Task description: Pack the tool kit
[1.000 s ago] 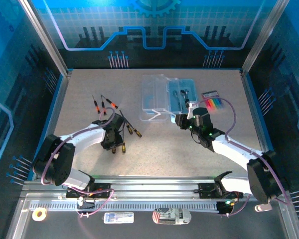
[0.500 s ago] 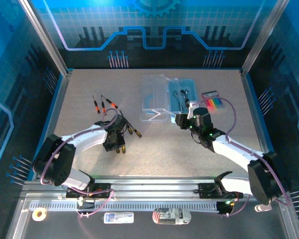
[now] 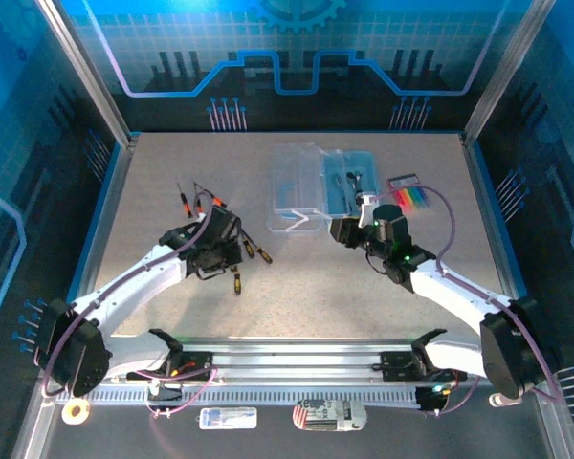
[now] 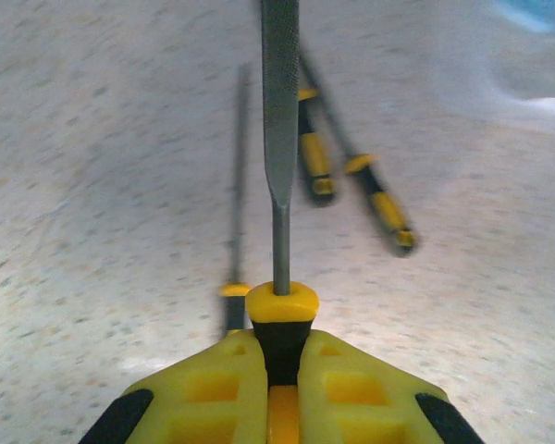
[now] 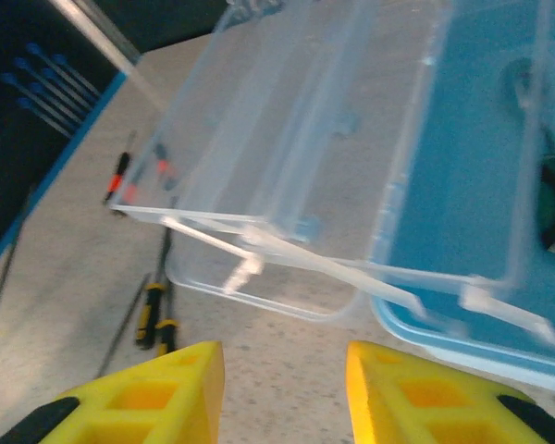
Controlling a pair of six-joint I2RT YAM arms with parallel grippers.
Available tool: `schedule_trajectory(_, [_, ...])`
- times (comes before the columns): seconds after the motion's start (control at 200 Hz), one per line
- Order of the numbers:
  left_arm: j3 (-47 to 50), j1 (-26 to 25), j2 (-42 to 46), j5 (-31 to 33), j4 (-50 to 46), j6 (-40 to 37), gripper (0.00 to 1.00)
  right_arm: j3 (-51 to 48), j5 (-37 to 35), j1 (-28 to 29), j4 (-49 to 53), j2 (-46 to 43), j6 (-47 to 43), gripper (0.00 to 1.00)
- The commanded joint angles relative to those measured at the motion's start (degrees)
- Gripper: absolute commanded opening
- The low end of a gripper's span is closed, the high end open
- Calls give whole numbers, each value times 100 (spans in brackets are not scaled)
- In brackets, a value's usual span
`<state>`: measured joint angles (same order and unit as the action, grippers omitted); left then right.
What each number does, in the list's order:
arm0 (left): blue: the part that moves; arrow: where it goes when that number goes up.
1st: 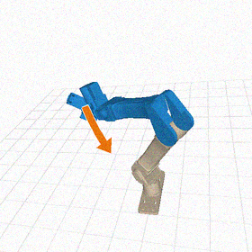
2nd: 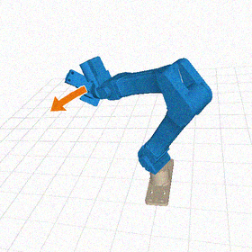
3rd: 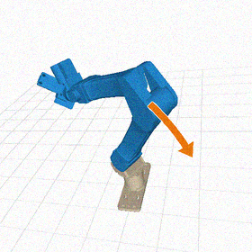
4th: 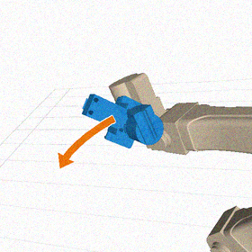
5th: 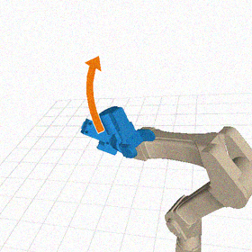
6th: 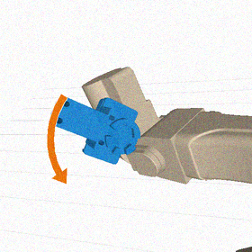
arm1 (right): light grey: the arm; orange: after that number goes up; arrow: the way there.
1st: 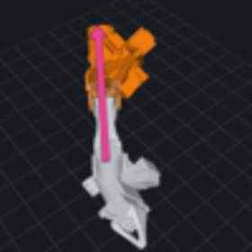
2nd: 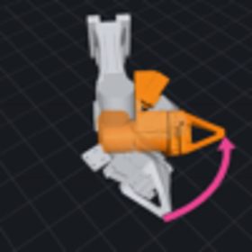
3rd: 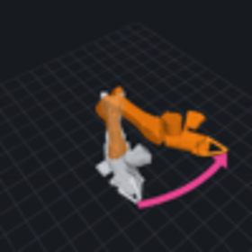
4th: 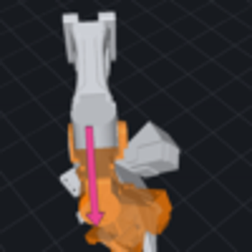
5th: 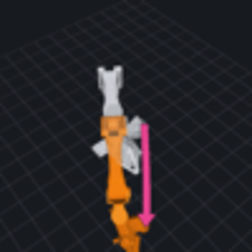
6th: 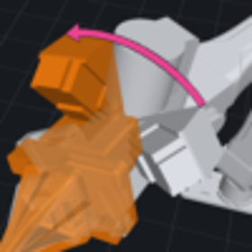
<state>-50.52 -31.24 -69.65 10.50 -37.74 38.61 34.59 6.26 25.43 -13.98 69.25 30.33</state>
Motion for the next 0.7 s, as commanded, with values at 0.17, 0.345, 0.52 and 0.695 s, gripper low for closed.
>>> schedule_trajectory(0.17, [-89, -1307, 57, -420, 1635, -778, 10, 779, 1300, 172, 88, 50, 977, 43])
schedule_trajectory(0.345, [-6, -1762, -79, -331, 2347, -987, 10, 881, 1308, 649, 57, 245, 1134, 48])
schedule_trajectory(0.52, [-80, -1832, -289, -425, 2484, -967, 10, 900, 1377, 787, -116, 509, 1309, 49])
schedule_trajectory(0.695, [-125, -1850, -462, -466, 2493, -953, 10, 905, 1365, 823, -122, 600, 1383, 46])
